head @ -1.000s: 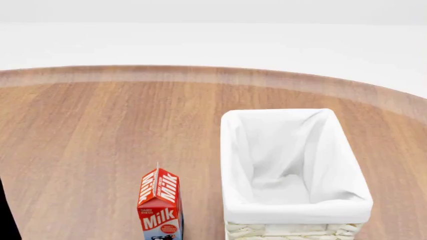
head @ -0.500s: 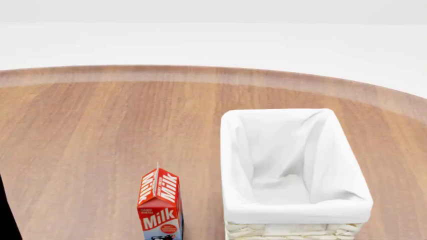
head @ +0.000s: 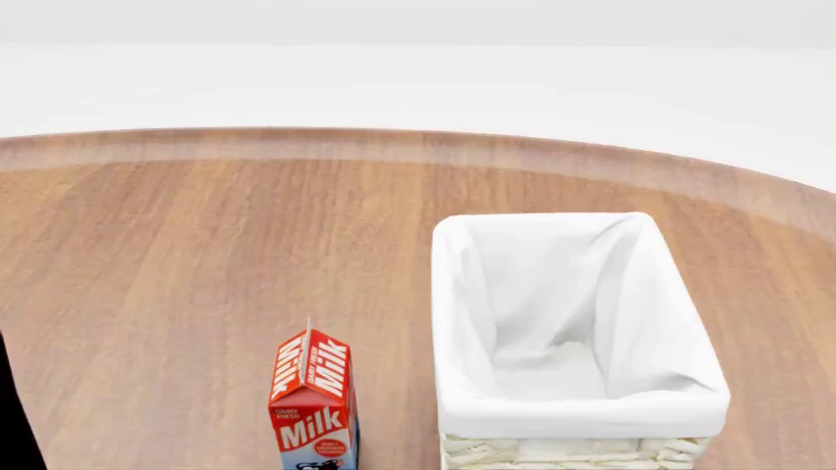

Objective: Pick up the alphabet soup and the tomato sauce, and put them in the basket.

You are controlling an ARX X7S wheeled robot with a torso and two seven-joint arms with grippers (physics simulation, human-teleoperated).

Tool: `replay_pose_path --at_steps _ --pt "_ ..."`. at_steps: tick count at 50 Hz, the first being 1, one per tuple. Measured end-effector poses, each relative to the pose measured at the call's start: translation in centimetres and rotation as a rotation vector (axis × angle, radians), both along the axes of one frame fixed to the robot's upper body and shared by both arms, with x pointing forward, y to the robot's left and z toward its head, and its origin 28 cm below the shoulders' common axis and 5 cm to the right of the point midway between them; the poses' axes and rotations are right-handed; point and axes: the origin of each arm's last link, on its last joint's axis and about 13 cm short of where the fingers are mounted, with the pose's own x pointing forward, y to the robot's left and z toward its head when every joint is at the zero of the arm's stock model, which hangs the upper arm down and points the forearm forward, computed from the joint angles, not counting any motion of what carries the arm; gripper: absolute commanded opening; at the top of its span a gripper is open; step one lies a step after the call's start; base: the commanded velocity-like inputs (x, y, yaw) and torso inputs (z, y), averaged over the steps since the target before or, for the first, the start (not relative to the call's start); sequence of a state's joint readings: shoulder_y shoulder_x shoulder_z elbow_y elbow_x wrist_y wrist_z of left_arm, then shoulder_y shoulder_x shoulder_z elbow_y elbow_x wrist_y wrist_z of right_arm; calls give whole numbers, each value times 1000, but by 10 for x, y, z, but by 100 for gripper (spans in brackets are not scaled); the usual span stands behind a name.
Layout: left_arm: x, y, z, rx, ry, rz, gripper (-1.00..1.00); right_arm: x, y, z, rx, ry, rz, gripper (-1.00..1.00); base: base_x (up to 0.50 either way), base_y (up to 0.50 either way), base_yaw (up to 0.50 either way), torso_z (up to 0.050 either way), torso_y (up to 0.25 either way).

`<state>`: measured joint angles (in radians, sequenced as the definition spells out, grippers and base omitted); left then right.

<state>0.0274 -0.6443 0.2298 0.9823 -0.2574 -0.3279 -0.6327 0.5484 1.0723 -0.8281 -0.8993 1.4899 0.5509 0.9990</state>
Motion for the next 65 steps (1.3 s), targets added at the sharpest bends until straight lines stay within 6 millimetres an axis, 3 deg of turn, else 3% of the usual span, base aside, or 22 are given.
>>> replay_pose_path --at_steps 18,33,46,65 --pt "0 0 -1 0 4 -1 100 4 2 58 28 -221 3 -100 0 0 0 0 1" --pt "1 0 -3 -1 7 -1 100 10 3 91 43 -360 -11 -100 0 0 0 0 1" --pt "2 0 -3 -1 8 -1 100 32 7 102 46 -423 -23 -100 0 0 0 0 0" --pt "2 1 -4 -2 9 2 100 87 12 96 84 -412 -35 -100 0 0 0 0 1"
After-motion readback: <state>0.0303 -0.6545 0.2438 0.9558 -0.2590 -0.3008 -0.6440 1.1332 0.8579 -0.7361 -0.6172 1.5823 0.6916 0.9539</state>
